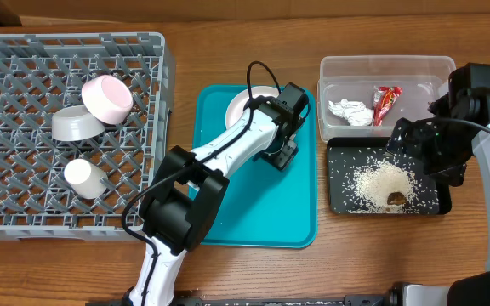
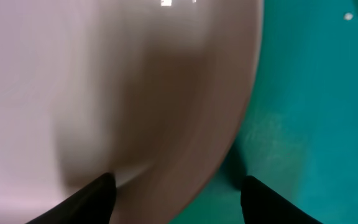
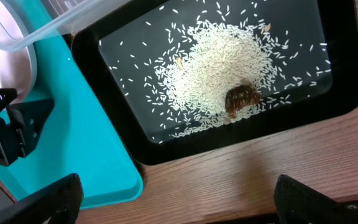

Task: Sort waste into correct bins and load items into the dishwasher
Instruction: 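Grasp the white plate edge with the left gripper, stand it upright in the rack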

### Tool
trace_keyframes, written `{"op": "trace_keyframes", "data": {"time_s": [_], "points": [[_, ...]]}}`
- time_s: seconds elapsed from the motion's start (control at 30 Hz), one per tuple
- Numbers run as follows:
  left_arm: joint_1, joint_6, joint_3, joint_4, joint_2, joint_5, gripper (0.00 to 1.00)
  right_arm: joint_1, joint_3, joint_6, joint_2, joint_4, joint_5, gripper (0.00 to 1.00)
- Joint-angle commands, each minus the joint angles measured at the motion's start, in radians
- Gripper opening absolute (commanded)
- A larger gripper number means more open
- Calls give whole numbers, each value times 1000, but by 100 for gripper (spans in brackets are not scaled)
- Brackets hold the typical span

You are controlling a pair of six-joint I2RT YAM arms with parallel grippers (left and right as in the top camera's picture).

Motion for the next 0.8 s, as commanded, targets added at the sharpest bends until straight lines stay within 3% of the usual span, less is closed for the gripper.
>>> {"op": "trace_keyframes", "data": {"time_s": [0.0, 0.07, 0.1, 0.17, 0.27, 0.43, 0.57, 0.67, 0.77], "points": [[-2, 15, 8, -36, 7, -3, 47, -3, 27, 0, -18, 3, 6, 100], [-2, 15, 8, -58, 7, -3, 31, -3, 27, 0, -18, 3, 6, 100], [-2, 15, 8, -68, 7, -3, 18, -3, 27, 0, -18, 3, 6, 100], [-2, 15, 9, -79, 6, -3, 4, -3, 27, 0, -18, 3, 6, 100], [-2, 10, 27, -113, 6, -3, 4, -3, 27, 0, -18, 2, 6, 100], [11, -58, 267, -312, -20, -14, 4, -3, 27, 0, -18, 2, 6, 100], [58, -91, 392, -344, -100, -13, 4, -3, 27, 0, -18, -7, 7, 100], [144, -90, 436, -354, -202, 21, 4, -3, 27, 0, -18, -10, 7, 100], [273, -40, 435, -357, -282, 174, 4, -3, 27, 0, -18, -9, 7, 100]]}}
